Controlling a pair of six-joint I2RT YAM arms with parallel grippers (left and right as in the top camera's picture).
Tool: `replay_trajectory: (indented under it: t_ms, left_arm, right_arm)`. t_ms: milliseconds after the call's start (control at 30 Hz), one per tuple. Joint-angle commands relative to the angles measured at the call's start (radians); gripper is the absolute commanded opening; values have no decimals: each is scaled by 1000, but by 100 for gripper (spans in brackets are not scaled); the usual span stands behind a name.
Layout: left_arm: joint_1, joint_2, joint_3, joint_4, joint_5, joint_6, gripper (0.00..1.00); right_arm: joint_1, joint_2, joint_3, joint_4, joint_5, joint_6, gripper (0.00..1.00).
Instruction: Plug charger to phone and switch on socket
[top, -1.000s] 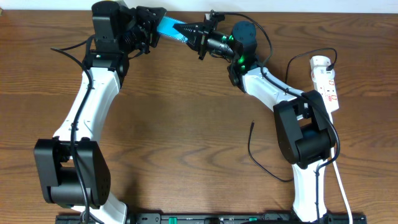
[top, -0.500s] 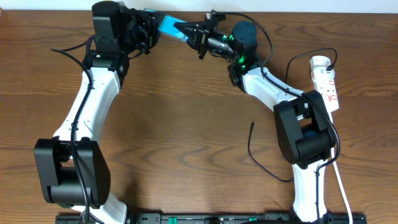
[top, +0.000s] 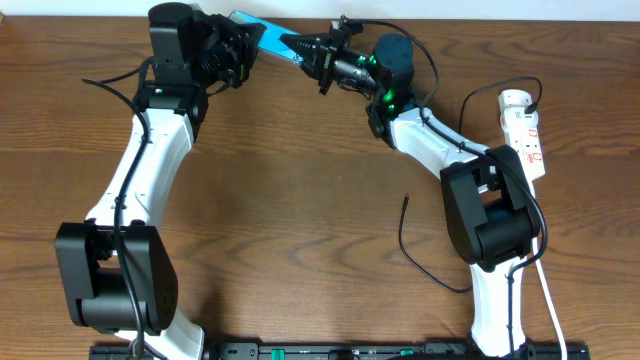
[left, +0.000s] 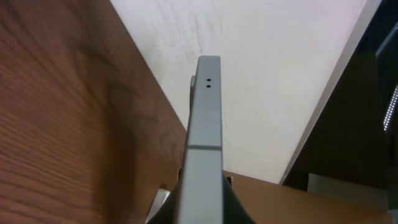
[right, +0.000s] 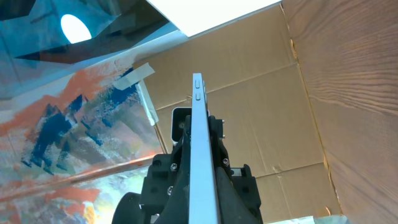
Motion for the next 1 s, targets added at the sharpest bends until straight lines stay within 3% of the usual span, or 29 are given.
replay_trajectory:
  t_ms: [0, 467, 767, 867, 967]
  left_arm:
    - [-2, -18, 2, 12, -2, 2, 8]
    - [-2, -18, 2, 13, -2, 2, 7]
    - [-2, -18, 2, 13, -2, 2, 8]
    - [-2, -18, 2, 13, -2, 2, 8]
    - [-2, -18, 2, 13, -2, 2, 8]
  right_arm:
    - [11, -22, 9, 0, 16, -15, 1]
    - [18, -22, 9, -2, 19, -35, 1]
    - [19, -22, 9, -2, 18, -39, 29]
    - [20, -22, 9, -1, 18, -39, 42]
    - [20, -22, 9, -2, 18, -59, 66]
